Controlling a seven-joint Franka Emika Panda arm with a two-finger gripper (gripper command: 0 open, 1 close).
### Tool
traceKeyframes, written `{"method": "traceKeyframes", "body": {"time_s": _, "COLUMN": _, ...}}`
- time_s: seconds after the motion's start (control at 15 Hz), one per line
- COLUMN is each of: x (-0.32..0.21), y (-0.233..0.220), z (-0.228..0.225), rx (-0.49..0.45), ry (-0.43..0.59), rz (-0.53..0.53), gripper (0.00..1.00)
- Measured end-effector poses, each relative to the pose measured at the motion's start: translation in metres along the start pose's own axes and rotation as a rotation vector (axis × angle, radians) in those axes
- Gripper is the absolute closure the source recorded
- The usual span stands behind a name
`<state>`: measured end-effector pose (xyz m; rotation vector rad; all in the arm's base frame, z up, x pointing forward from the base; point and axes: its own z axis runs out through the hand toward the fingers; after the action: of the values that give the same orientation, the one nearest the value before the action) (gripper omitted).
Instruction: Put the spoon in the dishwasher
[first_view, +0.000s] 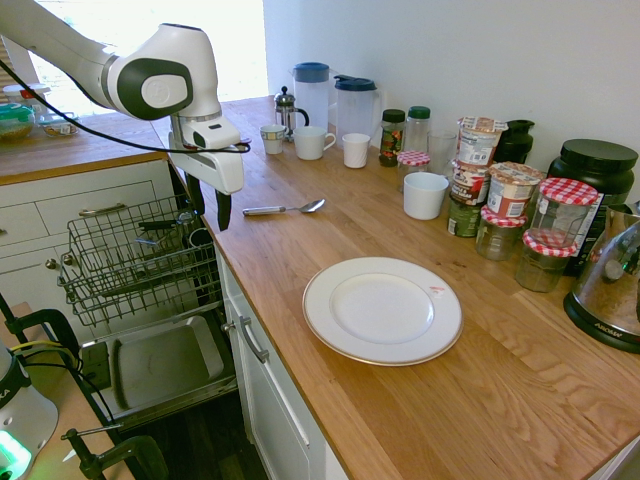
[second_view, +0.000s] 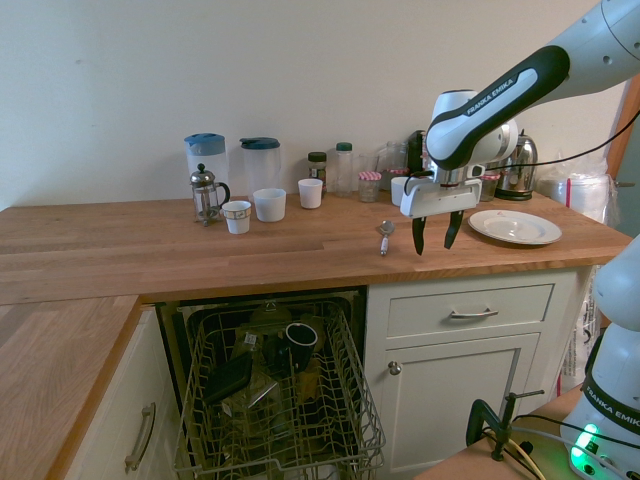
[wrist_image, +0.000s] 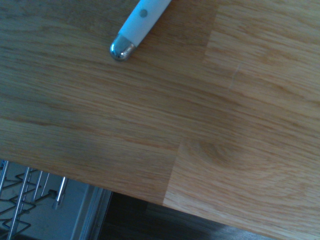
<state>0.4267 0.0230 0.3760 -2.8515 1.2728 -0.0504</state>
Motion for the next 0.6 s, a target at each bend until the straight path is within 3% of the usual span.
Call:
{"method": "traceKeyframes", "body": {"time_s": 0.27, "x": 0.016, "y": 0.002, "z": -0.003, "rx": 0.02, "ry": -0.015, "rz": 0.078, "gripper": 0.0}}
{"method": "traceKeyframes", "body": {"time_s": 0.6, "x": 0.058, "y": -0.049, "z": -0.009, "rx": 0.076, "ry": 0.013, "rz": 0.368, "gripper": 0.0}}
